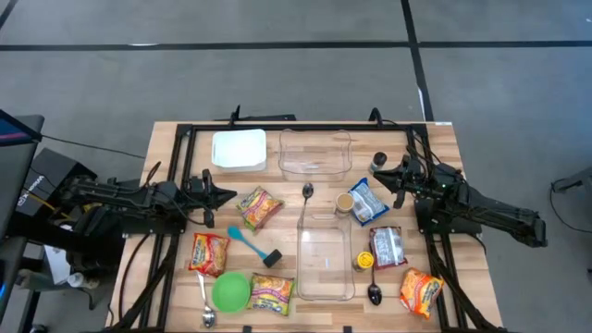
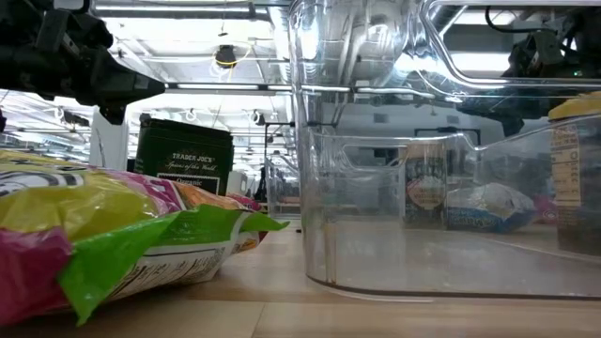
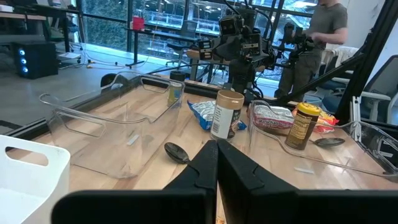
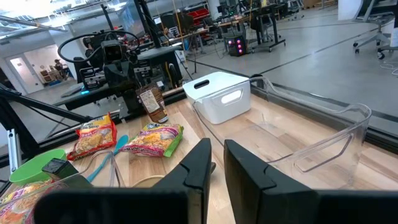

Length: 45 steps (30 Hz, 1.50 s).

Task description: Pick & Place Food Item

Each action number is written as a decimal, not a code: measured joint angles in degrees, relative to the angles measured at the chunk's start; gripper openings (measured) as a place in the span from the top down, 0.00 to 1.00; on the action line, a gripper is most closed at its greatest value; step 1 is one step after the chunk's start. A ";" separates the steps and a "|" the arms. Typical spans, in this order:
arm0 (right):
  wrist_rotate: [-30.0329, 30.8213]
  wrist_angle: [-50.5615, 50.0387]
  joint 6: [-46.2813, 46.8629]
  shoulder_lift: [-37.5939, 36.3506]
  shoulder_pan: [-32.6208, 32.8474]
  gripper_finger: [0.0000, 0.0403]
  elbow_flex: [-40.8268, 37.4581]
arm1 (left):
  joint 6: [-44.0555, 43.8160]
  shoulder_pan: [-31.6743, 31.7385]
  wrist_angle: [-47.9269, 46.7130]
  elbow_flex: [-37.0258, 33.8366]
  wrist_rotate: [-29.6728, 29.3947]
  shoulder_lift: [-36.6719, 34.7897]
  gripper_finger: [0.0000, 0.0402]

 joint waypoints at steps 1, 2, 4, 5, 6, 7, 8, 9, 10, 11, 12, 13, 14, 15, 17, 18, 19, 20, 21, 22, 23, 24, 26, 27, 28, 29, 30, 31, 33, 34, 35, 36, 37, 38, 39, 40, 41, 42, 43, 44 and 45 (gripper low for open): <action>0.00 -0.01 0.01 0.02 0.00 0.90 0.00 | -0.01 0.00 -0.01 -0.01 0.00 0.00 1.00; 0.00 -0.01 0.00 0.00 0.01 0.90 -0.02 | 0.00 0.01 0.01 0.01 0.00 0.00 1.00; 0.00 -0.01 0.00 0.00 0.01 0.90 -0.02 | -0.02 0.00 -0.01 0.01 0.04 0.00 1.00; 0.00 -0.01 0.00 0.02 0.01 0.90 0.00 | -0.02 0.01 0.01 0.00 0.20 -0.02 1.00; 0.00 0.00 0.00 0.00 0.01 0.90 -0.02 | -0.01 0.00 0.00 0.01 0.24 -0.01 1.00; 0.00 0.00 0.00 0.01 0.00 0.90 -0.02 | -0.02 -0.01 0.01 0.01 0.24 -0.02 1.00; 0.00 0.00 0.00 0.02 0.01 0.90 0.00 | -0.02 -0.01 -0.01 -0.01 0.24 -0.02 1.00; 0.00 -0.01 0.00 0.02 0.01 0.90 -0.01 | -0.02 0.00 0.01 0.00 0.22 -0.01 1.00; 0.00 0.00 0.00 0.01 0.00 0.90 -0.01 | -0.02 -0.01 0.01 0.01 0.22 0.00 1.00; 0.00 0.01 0.00 0.02 0.01 0.90 0.00 | -0.02 0.00 0.01 0.00 0.22 -0.02 1.00; 0.00 0.00 0.00 0.02 0.01 0.90 -0.01 | -0.02 0.00 0.01 -0.01 0.22 -0.02 1.00; 0.00 0.01 0.00 0.02 -0.01 0.90 0.00 | -0.01 -0.01 0.00 0.01 0.20 -0.01 1.00; 0.00 0.00 0.00 0.00 0.00 0.90 -0.02 | -0.02 -0.01 0.00 0.01 0.20 -0.01 1.00; 0.00 -0.01 0.00 0.00 0.01 0.90 -0.02 | -0.02 -0.01 0.01 -0.01 0.20 0.00 1.00; 0.00 -0.01 0.00 0.01 0.01 0.90 -0.01 | -0.02 -0.01 -0.01 0.01 0.20 0.00 1.00; 0.00 0.01 0.00 0.02 0.01 0.90 -0.02 | 0.00 -0.01 0.01 -0.01 0.19 -0.01 1.00; 0.00 0.00 0.00 0.01 0.00 0.90 -0.01 | 0.00 0.01 -0.01 0.01 0.18 -0.02 1.00; 0.00 -0.01 0.00 0.02 0.01 0.90 0.00 | 0.00 0.01 0.01 0.01 0.17 -0.02 1.00; 0.00 0.01 0.00 0.02 0.01 0.90 -0.02 | -0.02 -0.01 -0.01 -0.01 0.17 0.00 1.00; 0.00 -0.01 0.00 0.00 0.01 0.90 0.00 | -0.02 -0.01 -0.01 0.00 0.17 0.00 1.00; 0.00 -0.01 0.00 0.00 0.01 0.90 -0.02 | -0.02 0.00 0.01 0.00 0.15 -0.02 1.00; 0.00 0.00 0.00 0.02 0.00 0.90 -0.02 | -0.01 0.00 0.01 0.01 0.15 0.00 1.00; 0.00 0.00 0.00 0.00 -0.02 0.90 -0.01 | -0.01 -0.01 0.00 0.01 0.15 -0.01 1.00; 0.00 -0.01 0.00 0.01 0.00 0.90 -0.01 | -0.01 -0.01 0.01 -0.01 0.13 0.00 1.00; 0.00 -0.01 0.00 0.02 0.01 0.90 -0.01 | -0.02 -0.01 -0.01 0.01 0.11 -0.02 1.00; 0.00 0.00 0.00 0.01 -0.01 0.90 -0.02 | 0.00 0.01 -0.01 0.01 -0.03 0.00 1.00; 0.00 -0.01 0.00 0.00 0.01 0.90 0.00 | -0.02 0.01 0.01 0.01 -0.11 0.00 1.00; 0.00 -0.01 0.00 0.01 0.00 0.90 -0.02 | -0.01 -0.01 0.01 0.00 -0.11 -0.02 1.00; 0.00 0.01 0.00 0.00 -0.01 0.90 0.00 | -0.02 -0.01 0.00 0.01 -0.11 -0.02 1.00; 0.00 0.01 0.00 0.02 0.01 0.90 0.00 | -0.02 0.00 0.01 0.01 -0.11 0.00 1.00; 0.00 -0.01 0.00 0.02 0.01 0.90 -0.02 | 0.04 -0.01 0.01 -0.01 -0.11 -0.02 1.00; 0.00 0.01 0.00 0.00 0.00 0.90 0.00 | 0.96 0.01 0.12 0.01 -0.11 0.00 1.00; 0.00 0.00 0.00 0.01 0.00 0.90 -0.01 | 3.28 0.01 0.81 0.00 -0.11 0.01 1.00; 0.00 0.01 0.00 0.00 -0.01 0.90 -0.02 | 6.15 0.01 2.17 0.01 -0.10 0.04 1.00; 0.01 0.01 0.00 0.01 -0.02 0.90 -0.02 | 8.94 -0.01 3.62 -0.01 -0.08 0.02 1.00; 0.02 0.06 0.00 0.02 -0.02 0.90 0.00 | 10.93 0.01 4.83 0.01 -0.09 -0.02 1.00; 0.02 0.24 0.00 0.02 -0.02 0.90 -0.01 | 11.90 -0.01 5.96 -0.01 -0.09 0.00 1.00; 0.02 0.68 0.02 0.02 -0.02 0.90 -0.02 | 12.17 0.01 7.06 0.00 -0.07 0.00 1.00; 0.01 1.27 0.02 0.00 -0.02 0.90 0.00 | 12.27 0.00 8.61 0.00 -0.07 0.00 1.00; 0.02 1.91 0.02 0.01 -0.02 0.90 -0.01 | 12.31 -0.01 10.30 0.01 -0.07 0.00 1.00; 0.00 2.61 0.04 0.02 0.00 0.90 -0.02 | 12.31 -0.01 12.05 0.00 -0.07 0.00 1.00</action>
